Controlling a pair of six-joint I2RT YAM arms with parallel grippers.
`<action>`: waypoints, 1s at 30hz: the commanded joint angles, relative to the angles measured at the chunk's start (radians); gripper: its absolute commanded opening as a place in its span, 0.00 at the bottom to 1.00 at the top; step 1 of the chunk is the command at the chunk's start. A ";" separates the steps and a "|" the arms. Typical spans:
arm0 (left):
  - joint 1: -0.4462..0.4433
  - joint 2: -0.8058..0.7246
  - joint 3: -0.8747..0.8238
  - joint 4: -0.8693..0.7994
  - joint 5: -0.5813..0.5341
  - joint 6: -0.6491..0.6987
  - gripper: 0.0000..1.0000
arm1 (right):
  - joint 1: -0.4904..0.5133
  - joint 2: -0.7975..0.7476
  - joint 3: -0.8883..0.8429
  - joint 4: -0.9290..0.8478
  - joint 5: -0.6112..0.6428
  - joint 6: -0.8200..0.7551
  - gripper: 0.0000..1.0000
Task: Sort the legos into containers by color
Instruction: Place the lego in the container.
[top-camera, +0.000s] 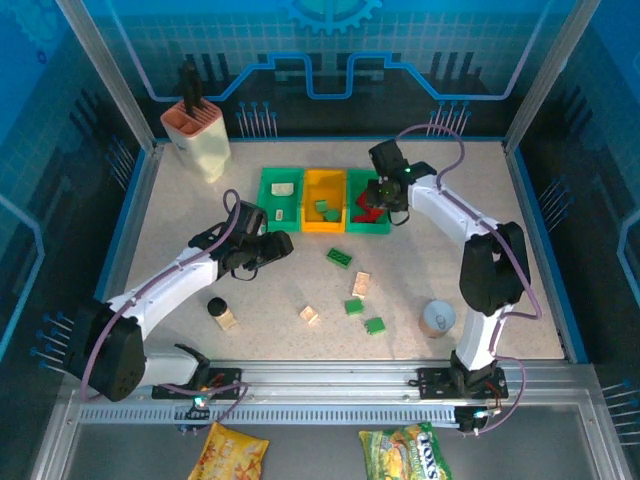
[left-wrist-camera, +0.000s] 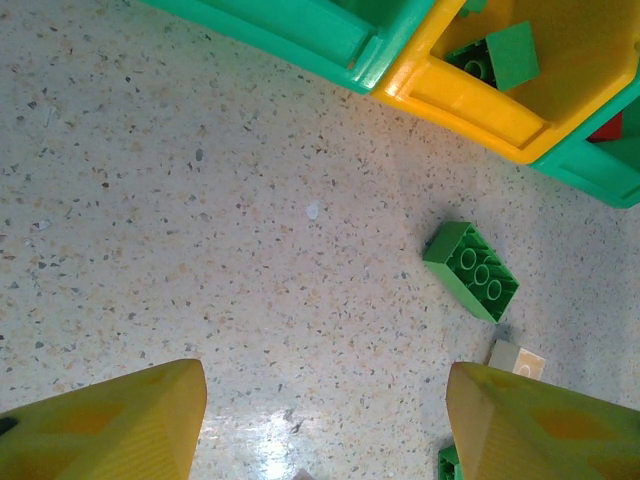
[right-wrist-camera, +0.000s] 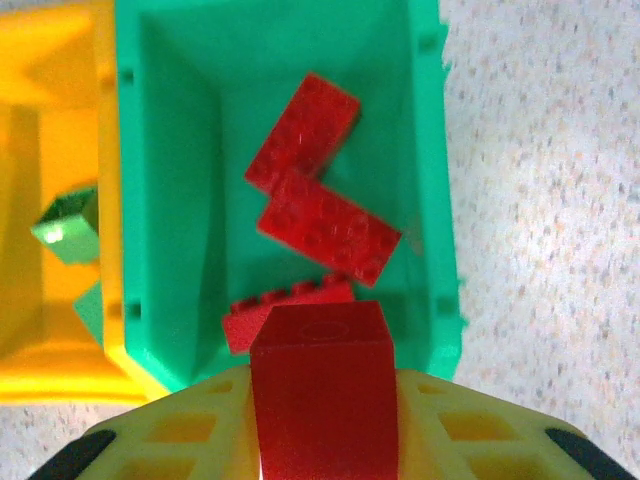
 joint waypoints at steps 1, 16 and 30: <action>0.010 0.012 0.012 0.003 0.026 0.001 0.66 | -0.031 0.074 0.079 0.017 -0.076 -0.034 0.35; 0.010 0.007 0.029 -0.037 0.018 0.008 0.66 | -0.070 0.348 0.392 0.036 -0.164 -0.023 0.37; 0.005 0.032 0.047 -0.058 0.030 0.024 0.65 | -0.073 0.285 0.390 0.037 -0.180 -0.016 0.52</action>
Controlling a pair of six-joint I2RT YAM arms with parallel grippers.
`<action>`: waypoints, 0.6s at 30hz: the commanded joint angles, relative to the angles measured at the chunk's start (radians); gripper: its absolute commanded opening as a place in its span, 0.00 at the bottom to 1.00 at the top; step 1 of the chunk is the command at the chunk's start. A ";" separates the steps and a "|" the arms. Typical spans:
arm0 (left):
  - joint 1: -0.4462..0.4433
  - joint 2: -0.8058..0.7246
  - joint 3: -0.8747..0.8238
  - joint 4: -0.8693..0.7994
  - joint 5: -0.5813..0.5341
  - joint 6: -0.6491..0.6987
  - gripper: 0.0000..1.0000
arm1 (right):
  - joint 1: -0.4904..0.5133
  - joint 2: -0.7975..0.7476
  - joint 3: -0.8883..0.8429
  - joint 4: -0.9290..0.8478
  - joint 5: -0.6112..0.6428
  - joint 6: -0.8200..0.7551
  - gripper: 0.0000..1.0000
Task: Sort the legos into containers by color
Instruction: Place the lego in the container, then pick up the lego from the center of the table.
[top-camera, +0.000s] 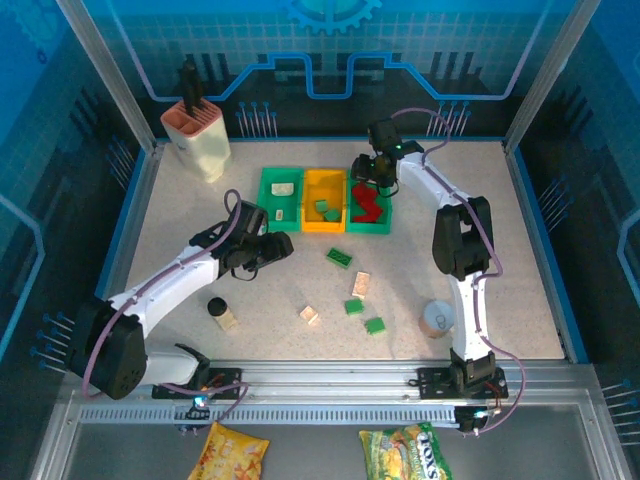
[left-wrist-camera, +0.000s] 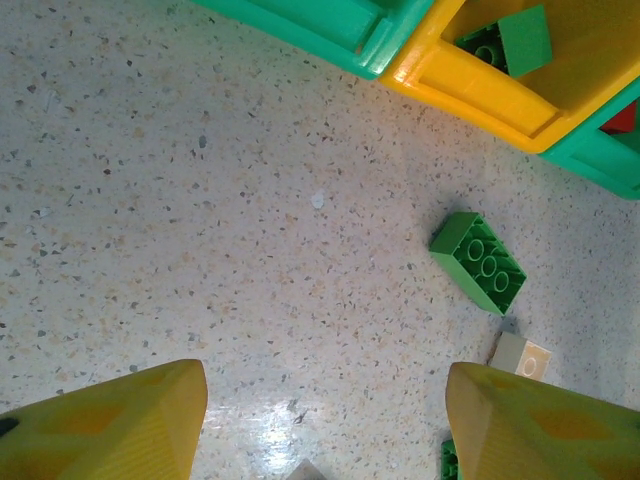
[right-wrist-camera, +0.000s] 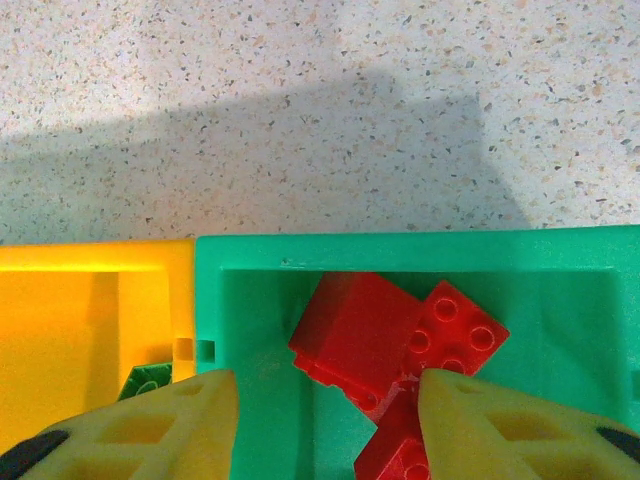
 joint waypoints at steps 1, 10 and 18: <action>0.004 0.023 0.038 -0.037 0.020 0.029 0.65 | -0.008 -0.091 -0.021 0.000 -0.008 -0.003 0.52; -0.052 0.102 0.106 -0.120 -0.015 0.098 0.65 | -0.006 -0.256 -0.186 0.019 0.003 0.000 0.52; -0.165 0.228 0.217 -0.189 -0.069 0.143 0.65 | -0.006 -0.422 -0.367 0.038 0.022 0.012 0.52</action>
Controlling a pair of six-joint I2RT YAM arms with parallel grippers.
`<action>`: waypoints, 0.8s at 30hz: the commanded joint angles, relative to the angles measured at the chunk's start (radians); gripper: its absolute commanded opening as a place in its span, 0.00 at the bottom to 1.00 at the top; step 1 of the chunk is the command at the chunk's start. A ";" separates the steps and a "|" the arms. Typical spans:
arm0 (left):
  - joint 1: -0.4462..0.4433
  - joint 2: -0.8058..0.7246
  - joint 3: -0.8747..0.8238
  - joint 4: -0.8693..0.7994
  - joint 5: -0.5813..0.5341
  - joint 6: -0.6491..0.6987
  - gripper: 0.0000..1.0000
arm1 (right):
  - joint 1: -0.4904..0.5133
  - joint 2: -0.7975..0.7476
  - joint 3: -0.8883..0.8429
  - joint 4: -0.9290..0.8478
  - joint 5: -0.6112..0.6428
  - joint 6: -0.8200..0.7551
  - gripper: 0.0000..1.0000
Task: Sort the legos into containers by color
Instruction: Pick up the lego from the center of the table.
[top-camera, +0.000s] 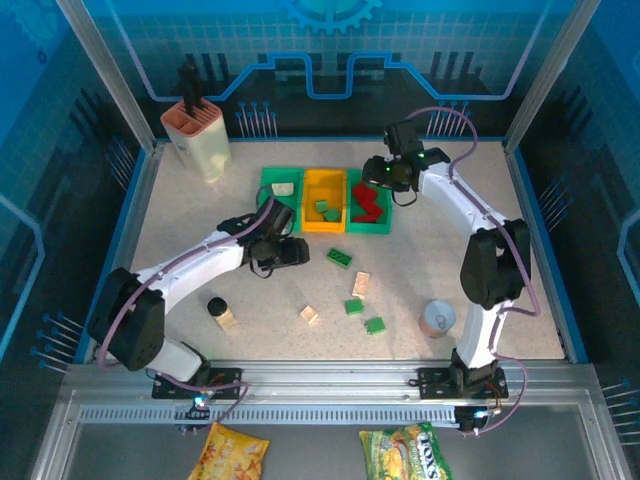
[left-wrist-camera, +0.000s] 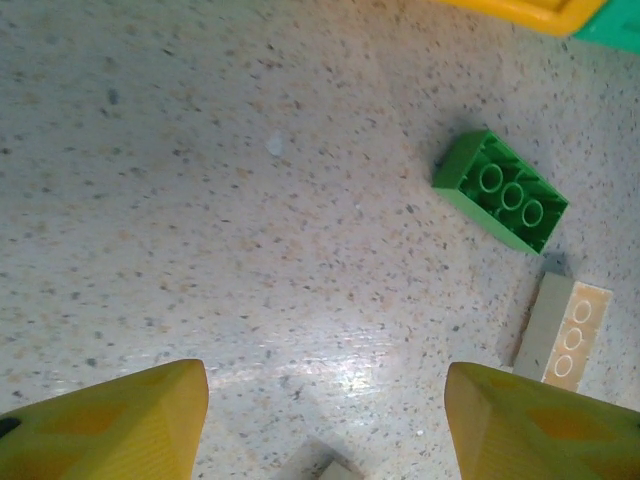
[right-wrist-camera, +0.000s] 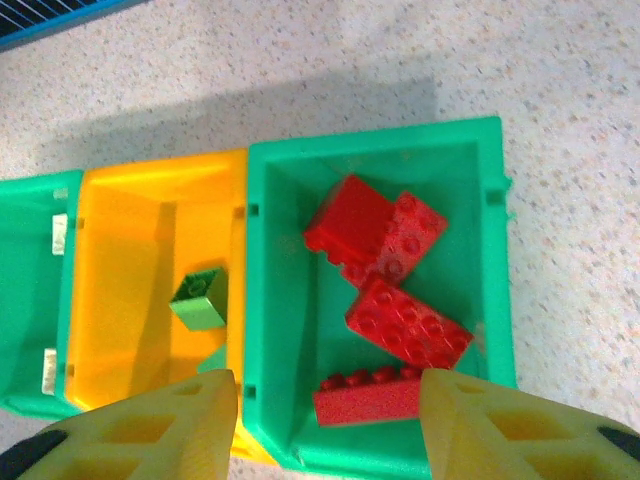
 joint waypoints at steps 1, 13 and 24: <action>-0.047 0.059 0.071 -0.066 -0.042 0.047 0.65 | -0.007 -0.080 -0.065 0.005 0.019 0.009 0.52; -0.138 0.328 0.346 -0.163 -0.061 0.187 0.71 | -0.035 -0.303 -0.287 -0.016 0.072 -0.006 0.52; -0.173 0.572 0.627 -0.288 -0.092 0.356 0.82 | -0.104 -0.476 -0.448 -0.050 0.085 -0.013 0.52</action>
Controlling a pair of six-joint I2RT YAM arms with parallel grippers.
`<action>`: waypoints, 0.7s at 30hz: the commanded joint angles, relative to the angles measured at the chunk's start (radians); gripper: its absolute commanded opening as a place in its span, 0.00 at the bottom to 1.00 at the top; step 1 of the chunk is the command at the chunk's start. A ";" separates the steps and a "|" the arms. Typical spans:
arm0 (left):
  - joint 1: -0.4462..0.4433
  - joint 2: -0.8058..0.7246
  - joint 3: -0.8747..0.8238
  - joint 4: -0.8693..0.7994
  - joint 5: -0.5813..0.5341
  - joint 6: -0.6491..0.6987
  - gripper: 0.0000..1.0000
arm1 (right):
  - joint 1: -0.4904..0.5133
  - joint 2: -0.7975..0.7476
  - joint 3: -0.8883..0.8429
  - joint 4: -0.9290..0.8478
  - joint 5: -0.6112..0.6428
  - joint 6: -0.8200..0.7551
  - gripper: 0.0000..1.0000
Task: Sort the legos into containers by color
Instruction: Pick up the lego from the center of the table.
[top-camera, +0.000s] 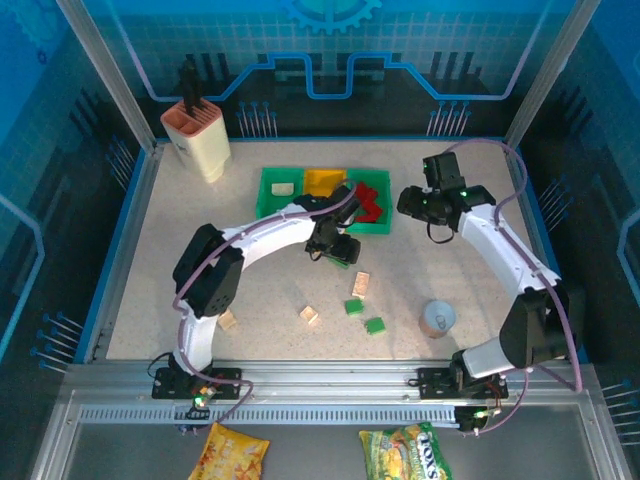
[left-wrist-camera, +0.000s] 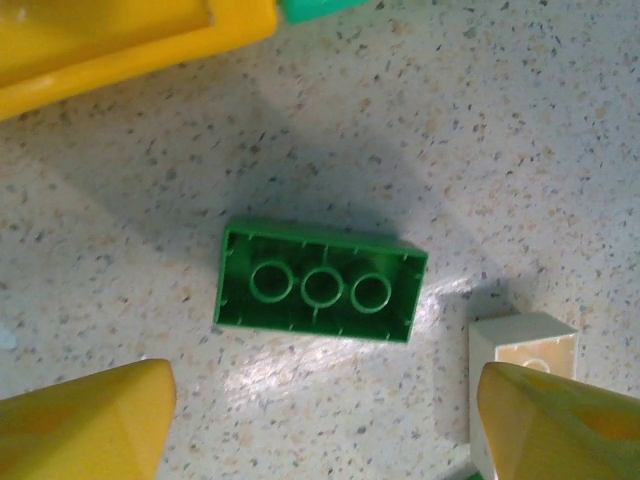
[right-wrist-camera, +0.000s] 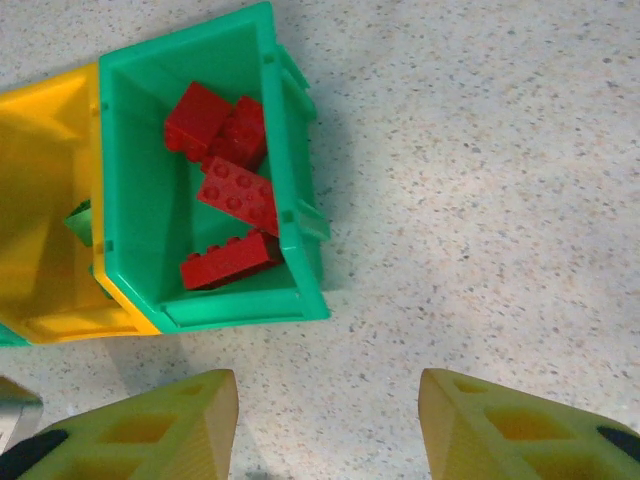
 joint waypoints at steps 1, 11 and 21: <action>-0.006 0.065 0.084 -0.100 -0.041 0.092 0.83 | -0.018 -0.060 -0.032 -0.030 0.026 -0.014 0.52; -0.006 0.179 0.186 -0.143 -0.041 0.165 0.86 | -0.025 -0.131 -0.073 -0.074 0.078 -0.030 0.52; -0.007 0.232 0.229 -0.157 -0.044 0.182 0.82 | -0.027 -0.150 -0.086 -0.083 0.078 -0.024 0.52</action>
